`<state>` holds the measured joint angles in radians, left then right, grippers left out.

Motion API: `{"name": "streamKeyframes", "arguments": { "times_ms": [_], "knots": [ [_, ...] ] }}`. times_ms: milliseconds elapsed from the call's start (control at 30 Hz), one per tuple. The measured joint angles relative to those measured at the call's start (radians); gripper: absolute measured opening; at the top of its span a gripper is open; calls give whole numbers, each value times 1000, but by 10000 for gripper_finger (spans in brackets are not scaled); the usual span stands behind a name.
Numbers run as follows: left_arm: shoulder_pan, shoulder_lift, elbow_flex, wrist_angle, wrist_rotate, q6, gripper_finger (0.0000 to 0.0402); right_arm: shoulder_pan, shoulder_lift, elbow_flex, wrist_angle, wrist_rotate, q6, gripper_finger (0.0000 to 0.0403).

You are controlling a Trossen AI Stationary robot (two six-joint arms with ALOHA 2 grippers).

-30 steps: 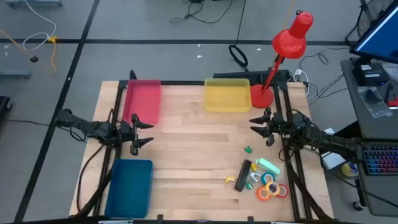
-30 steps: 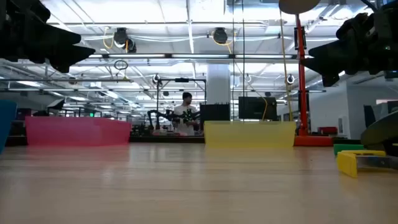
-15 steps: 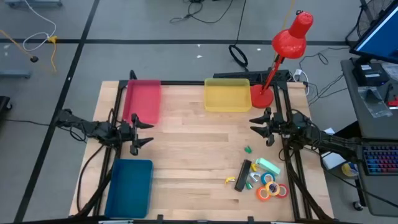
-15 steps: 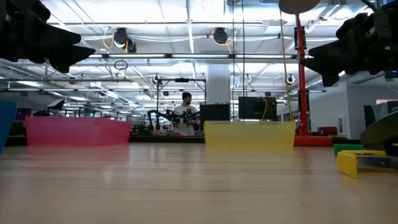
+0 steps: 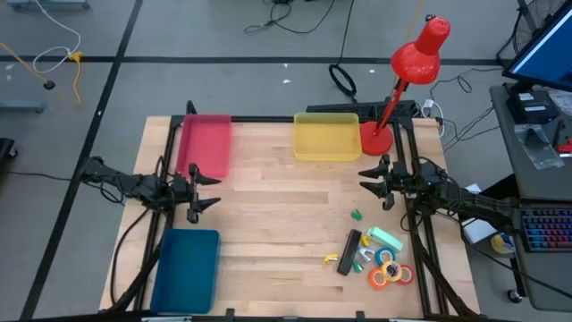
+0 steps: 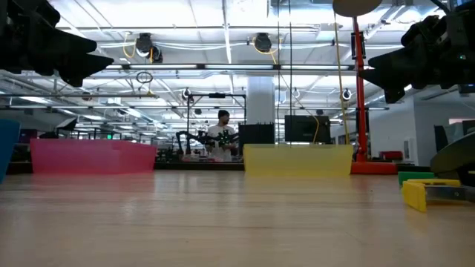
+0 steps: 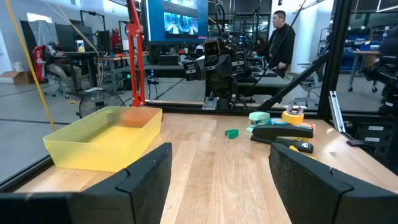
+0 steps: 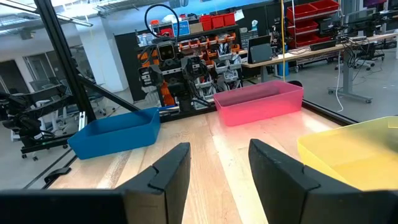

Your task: Pick and place Stapler, Stapler remover, tape

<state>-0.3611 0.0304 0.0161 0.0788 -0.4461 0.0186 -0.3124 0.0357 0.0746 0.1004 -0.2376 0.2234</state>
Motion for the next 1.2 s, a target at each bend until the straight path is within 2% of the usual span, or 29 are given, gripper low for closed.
{"name": "streamKeyframes", "arguments": {
  "times_ms": [400,567,700,967,1200],
  "knots": [
    [0,0,0,0,0,0,269,0,0,0,0,0,-2,155],
    [0,0,0,0,0,0,269,0,0,0,0,1,-136,155],
    [0,0,0,0,0,0,269,0,0,0,0,1,-161,155],
    [0,0,0,0,0,0,269,0,0,0,0,1,-85,155],
    [0,0,0,0,0,0,269,0,0,0,6,1,64,155]
  ]
}}
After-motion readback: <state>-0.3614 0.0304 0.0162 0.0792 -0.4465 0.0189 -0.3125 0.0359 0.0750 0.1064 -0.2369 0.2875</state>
